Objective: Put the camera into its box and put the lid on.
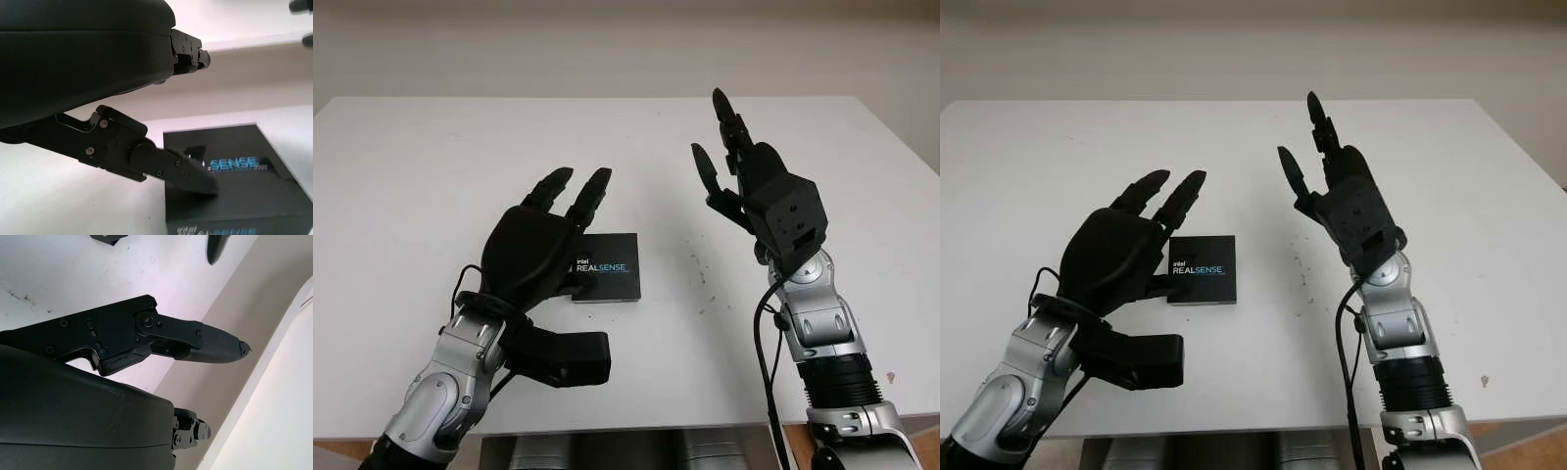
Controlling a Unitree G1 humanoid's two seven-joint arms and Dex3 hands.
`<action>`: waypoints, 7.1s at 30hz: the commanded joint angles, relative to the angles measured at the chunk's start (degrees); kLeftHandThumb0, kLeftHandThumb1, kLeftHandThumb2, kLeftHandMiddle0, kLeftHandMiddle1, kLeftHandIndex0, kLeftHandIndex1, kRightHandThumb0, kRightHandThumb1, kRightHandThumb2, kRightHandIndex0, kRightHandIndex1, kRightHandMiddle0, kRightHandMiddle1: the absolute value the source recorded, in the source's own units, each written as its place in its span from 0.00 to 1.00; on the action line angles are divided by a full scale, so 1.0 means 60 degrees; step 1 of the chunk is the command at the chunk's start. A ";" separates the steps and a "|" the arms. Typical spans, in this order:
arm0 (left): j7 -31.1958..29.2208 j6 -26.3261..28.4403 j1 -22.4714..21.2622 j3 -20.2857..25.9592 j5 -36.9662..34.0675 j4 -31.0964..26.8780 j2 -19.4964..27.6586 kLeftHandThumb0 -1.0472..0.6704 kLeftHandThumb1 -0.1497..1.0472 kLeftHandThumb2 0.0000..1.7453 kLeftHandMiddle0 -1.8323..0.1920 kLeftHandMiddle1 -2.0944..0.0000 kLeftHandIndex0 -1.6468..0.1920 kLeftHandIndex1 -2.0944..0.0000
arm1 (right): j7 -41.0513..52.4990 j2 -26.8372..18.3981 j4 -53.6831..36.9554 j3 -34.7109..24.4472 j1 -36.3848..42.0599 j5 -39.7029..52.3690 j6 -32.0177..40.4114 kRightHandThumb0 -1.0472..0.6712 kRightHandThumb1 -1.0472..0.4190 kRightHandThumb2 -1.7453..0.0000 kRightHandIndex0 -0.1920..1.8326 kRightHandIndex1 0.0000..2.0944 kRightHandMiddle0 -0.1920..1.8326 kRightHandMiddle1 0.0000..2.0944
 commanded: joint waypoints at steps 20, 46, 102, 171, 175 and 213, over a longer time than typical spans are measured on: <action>-0.5365 0.0796 -0.0248 0.0589 -0.0849 -0.2694 -0.0006 0.03 0.93 0.04 0.91 0.96 0.96 0.98 | -0.0044 0.0040 0.0030 0.0016 -0.0236 0.0016 -0.0144 0.19 0.00 0.65 0.08 0.03 0.08 0.04; -0.2573 0.0084 0.0708 -0.0241 0.1650 -0.1381 -0.0916 0.06 0.93 0.03 0.89 0.96 0.94 0.96 | -0.0012 0.0000 -0.0001 0.0089 -0.0236 -0.0031 -0.0044 0.19 0.00 0.64 0.08 0.03 0.08 0.03; -0.1285 0.0788 -0.0101 -0.0504 0.1423 0.0541 -0.1767 0.39 0.86 0.03 0.99 0.26 0.85 0.63 | 0.0021 0.0004 -0.0042 0.0047 -0.0154 0.0098 -0.0238 0.19 0.00 0.64 0.07 0.02 0.08 0.03; -0.3018 0.0729 -0.2018 0.0600 -0.2560 0.0192 -0.0079 0.46 1.00 0.08 0.67 0.00 0.87 0.03 | -0.0290 0.0256 0.0182 0.0145 -0.0051 0.0056 -0.0380 0.18 0.00 0.66 0.10 0.03 0.10 0.05; -0.2958 0.0683 -0.2238 0.0545 -0.2492 0.0605 -0.0062 0.46 1.00 0.07 0.66 0.00 0.85 0.07 | -0.0310 0.0256 0.0175 0.0145 -0.0068 0.0010 -0.0361 0.18 0.00 0.66 0.10 0.03 0.10 0.06; -0.3081 0.0614 -0.3527 0.0765 -0.5590 0.2855 0.0299 0.46 1.00 0.08 0.79 0.00 0.86 0.00 | -0.0253 0.0237 0.0118 0.0155 -0.0034 -0.0029 -0.0325 0.18 0.00 0.66 0.11 0.03 0.08 0.10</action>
